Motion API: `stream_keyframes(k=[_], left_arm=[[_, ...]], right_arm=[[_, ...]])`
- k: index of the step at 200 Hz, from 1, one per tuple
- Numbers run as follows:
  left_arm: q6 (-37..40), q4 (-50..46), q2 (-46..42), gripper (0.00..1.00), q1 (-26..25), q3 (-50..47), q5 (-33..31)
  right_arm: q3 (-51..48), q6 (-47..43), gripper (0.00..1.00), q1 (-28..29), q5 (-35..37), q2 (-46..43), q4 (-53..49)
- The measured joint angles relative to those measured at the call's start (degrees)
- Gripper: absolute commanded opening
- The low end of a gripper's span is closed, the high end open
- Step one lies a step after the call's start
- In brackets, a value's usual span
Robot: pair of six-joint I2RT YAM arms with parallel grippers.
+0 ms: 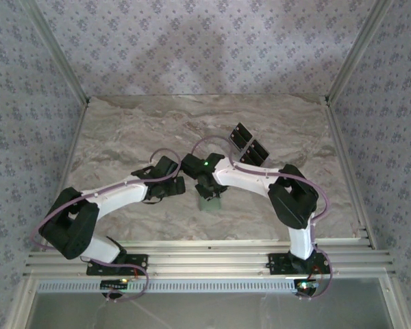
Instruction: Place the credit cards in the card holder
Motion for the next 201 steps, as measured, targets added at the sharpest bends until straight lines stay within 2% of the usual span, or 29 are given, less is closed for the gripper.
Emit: stream_keyframes(k=[66,118,173,201], left_arm=[[0.0,0.1,0.0,0.97,0.0,0.0,0.2],[0.0,0.1,0.0,0.97,0.0,0.0,0.2],[0.0,0.1,0.0,0.97,0.0,0.0,0.2],[0.2,0.1,0.0,0.97,0.0,0.0,0.2]], right_arm=[[-0.1,0.0,0.35,-0.1,-0.4,-1.1,1.0],[-1.1,0.0,0.24,-0.8,-1.1,0.0,2.2],[-1.6,0.1,0.0,-1.4,-1.3,0.5,2.9],[-2.1,0.2,0.0,-1.4,-1.5,0.5,3.1]])
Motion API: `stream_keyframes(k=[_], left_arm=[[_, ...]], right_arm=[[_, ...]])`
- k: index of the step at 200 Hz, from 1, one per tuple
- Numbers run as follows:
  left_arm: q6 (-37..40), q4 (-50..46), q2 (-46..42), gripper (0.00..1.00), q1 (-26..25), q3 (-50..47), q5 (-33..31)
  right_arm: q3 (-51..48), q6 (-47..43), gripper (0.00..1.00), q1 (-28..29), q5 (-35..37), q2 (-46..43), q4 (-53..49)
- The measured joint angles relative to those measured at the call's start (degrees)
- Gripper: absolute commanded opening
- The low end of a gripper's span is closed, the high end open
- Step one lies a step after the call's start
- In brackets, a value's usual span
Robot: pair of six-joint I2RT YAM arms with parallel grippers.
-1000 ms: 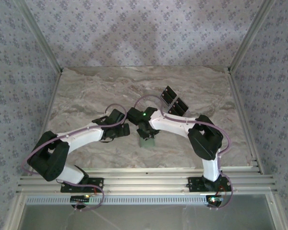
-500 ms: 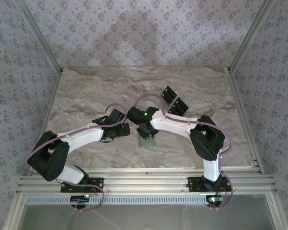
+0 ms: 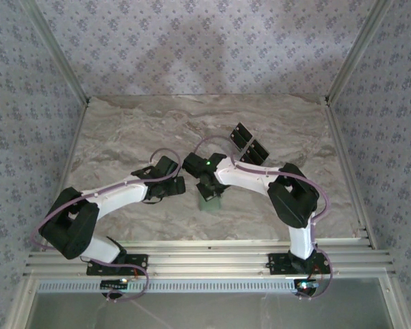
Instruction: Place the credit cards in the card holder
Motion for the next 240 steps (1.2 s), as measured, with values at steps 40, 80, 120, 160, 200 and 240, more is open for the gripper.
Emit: stream_keyframes(k=[40,80,120,160,200,240], left_arm=[[2.1,1.0,0.2,0.97,0.0,0.3,1.4],[6.3,2.8,3.2,0.97,0.0,3.6,5.6],[10.4,3.5,7.1,0.97,0.0,7.6,7.5],[13.5,3.5,9.0,0.96,-0.3,10.3,10.3],[13.7,3.7,8.5,0.96,-1.0,9.8,9.7],[13.2,4.1,3.0,0.95,-2.8,4.6,7.3]], right_arm=[[-4.5,0.5,0.0,-1.5,-2.8,-2.3,3.1],[-11.2,2.5,0.0,-5.4,-8.2,-8.4,8.8],[-16.5,4.7,0.0,-7.1,-11.3,-11.7,13.5],[-19.9,5.9,0.0,-9.0,-13.6,-14.2,17.9],[-20.3,5.9,0.0,-11.8,-15.7,-14.8,20.6],[-18.5,5.9,0.0,-12.9,-17.0,-14.3,21.0]])
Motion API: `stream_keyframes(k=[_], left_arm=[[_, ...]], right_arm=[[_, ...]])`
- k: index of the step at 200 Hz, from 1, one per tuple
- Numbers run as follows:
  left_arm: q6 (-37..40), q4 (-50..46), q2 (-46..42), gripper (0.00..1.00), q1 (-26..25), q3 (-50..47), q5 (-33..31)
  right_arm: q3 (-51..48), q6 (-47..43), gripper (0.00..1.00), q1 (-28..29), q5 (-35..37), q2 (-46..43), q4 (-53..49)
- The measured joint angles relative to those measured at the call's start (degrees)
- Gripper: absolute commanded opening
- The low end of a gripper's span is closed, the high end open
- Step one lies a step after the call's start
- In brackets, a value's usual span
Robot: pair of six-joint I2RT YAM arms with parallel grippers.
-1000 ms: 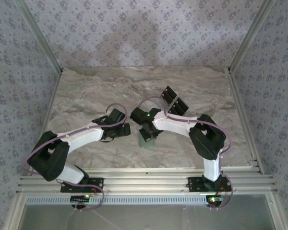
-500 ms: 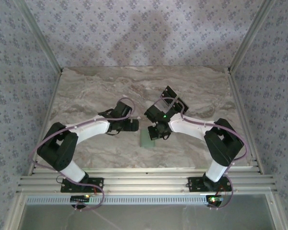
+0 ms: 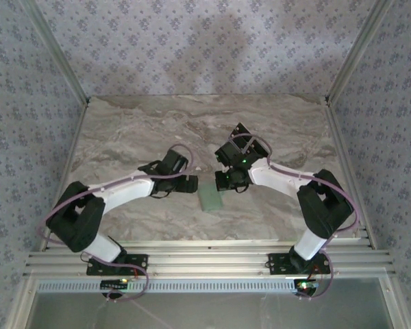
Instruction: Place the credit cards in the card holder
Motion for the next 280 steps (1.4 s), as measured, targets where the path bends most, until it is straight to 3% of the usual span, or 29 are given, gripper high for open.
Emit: stream_keyframes(k=[55,108,179,280], left_arm=[[-2.3,0.2,-3.6,0.96,-10.6,-3.7,-5.9],[-12.7,1.6,-3.6,0.96,-18.3,-6.8,-14.4],[-19.1,5.5,-3.5,0.97,-19.2,-9.0,-16.8],[-20.2,9.3,-2.4,0.97,-19.6,-12.0,-13.2]], right_arm=[[0.8,0.0,0.0,0.0,-1.0,1.7,0.9],[0.8,0.0,0.0,0.0,-1.1,1.7,1.3],[-1.2,2.0,0.0,1.6,-1.0,0.5,1.9],[-1.6,4.6,0.0,4.0,0.1,-1.1,2.0]])
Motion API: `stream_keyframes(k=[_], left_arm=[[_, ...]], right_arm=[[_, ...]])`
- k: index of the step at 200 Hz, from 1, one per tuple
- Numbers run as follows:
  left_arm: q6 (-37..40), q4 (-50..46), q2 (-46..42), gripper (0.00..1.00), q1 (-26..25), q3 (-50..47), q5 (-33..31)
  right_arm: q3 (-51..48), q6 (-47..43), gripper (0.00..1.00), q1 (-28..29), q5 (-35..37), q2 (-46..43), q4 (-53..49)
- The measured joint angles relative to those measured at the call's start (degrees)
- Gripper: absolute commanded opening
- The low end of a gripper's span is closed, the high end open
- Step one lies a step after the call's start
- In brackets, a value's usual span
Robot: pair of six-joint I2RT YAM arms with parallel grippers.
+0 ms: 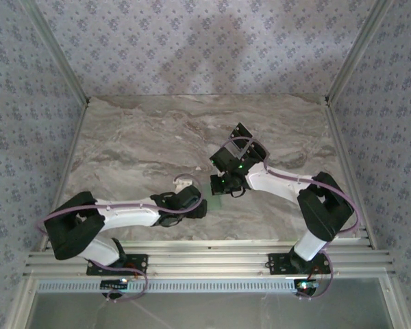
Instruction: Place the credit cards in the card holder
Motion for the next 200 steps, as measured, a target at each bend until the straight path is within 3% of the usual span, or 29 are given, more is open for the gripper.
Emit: stream_keyframes(k=[200], left_arm=[[0.3,-2.9,3.2,0.96,-0.3,2.6,-1.4]], right_arm=[[2.6,-0.7,0.0,1.7,-0.1,5.1,-0.2]])
